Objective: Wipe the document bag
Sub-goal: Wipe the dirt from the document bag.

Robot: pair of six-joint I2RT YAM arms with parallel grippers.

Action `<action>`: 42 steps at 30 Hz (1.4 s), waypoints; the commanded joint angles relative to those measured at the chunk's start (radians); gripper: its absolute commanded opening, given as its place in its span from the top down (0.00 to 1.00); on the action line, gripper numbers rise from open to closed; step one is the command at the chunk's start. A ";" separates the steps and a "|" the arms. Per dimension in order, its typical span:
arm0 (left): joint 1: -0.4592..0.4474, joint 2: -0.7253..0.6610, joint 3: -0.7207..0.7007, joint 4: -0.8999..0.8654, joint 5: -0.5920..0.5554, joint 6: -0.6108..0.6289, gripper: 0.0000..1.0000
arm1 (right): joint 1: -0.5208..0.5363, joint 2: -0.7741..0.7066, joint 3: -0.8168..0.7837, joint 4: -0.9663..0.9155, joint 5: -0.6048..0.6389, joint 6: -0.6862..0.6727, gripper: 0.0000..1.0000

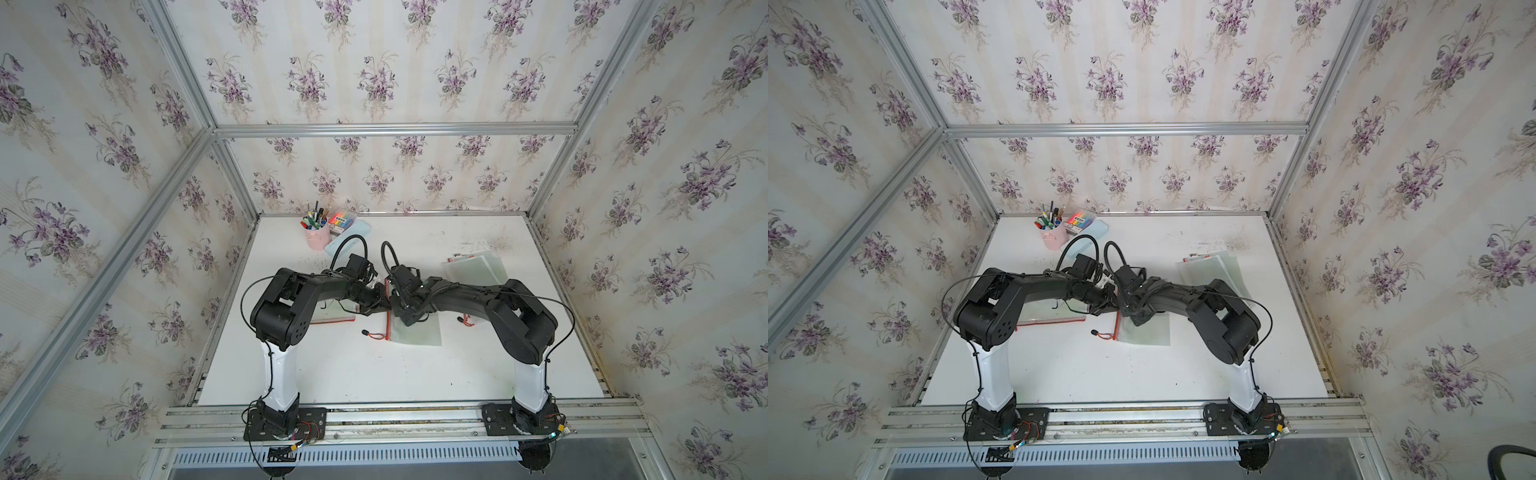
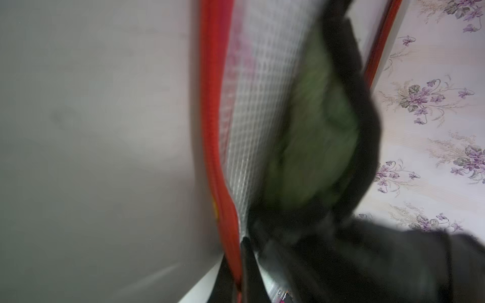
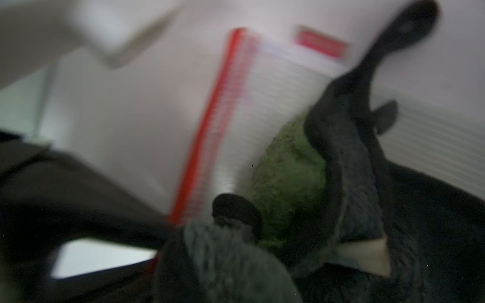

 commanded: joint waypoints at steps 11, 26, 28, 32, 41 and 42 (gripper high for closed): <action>-0.002 0.012 0.002 -0.078 -0.110 0.026 1.00 | -0.063 -0.087 -0.153 -0.090 -0.008 0.027 0.80; -0.003 0.007 0.005 -0.087 -0.130 0.035 1.00 | -0.111 -0.087 -0.150 -0.084 -0.019 0.047 0.80; -0.003 0.009 0.006 -0.082 -0.129 0.030 1.00 | -0.042 -0.023 -0.089 -0.106 -0.031 0.042 0.80; -0.003 0.005 0.008 -0.077 -0.135 0.026 1.00 | -0.084 -0.024 -0.128 -0.095 -0.015 0.043 0.79; -0.004 0.007 0.006 -0.085 -0.135 0.034 1.00 | -0.135 -0.217 -0.167 -0.011 -0.180 -0.044 0.62; -0.004 0.005 0.005 -0.084 -0.137 0.035 1.00 | -0.133 -0.236 -0.163 -0.022 -0.160 -0.054 0.58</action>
